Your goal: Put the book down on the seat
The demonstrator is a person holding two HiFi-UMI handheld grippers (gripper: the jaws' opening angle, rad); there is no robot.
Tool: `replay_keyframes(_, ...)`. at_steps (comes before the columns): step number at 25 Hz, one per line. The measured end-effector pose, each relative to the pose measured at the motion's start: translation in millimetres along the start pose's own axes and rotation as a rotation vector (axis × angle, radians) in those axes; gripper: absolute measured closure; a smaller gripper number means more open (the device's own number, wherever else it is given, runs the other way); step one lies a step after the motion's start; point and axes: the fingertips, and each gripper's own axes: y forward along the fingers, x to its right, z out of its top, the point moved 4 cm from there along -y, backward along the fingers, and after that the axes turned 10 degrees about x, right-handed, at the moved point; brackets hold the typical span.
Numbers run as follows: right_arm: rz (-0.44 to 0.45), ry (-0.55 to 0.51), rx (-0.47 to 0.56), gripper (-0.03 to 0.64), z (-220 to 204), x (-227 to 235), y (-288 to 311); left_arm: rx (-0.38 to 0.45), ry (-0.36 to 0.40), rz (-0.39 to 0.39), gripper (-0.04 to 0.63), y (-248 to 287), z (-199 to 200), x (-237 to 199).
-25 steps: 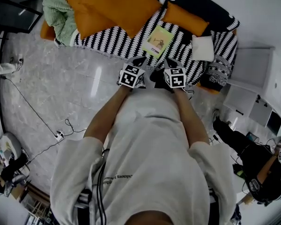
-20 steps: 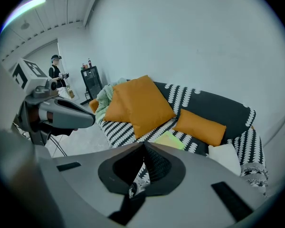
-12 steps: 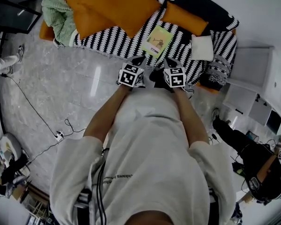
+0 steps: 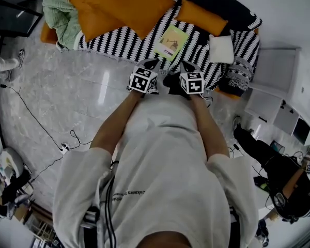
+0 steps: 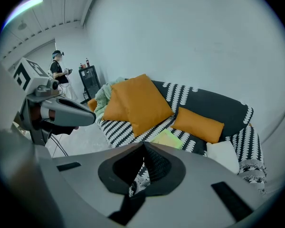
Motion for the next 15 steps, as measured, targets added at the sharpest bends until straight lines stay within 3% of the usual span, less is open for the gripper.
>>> replay_keyframes(15,0.007,0.002,0.003,0.611,-1.8,1.6,-4.9,0.002,-0.012,0.005,0.586,2.6,1.0,0.5)
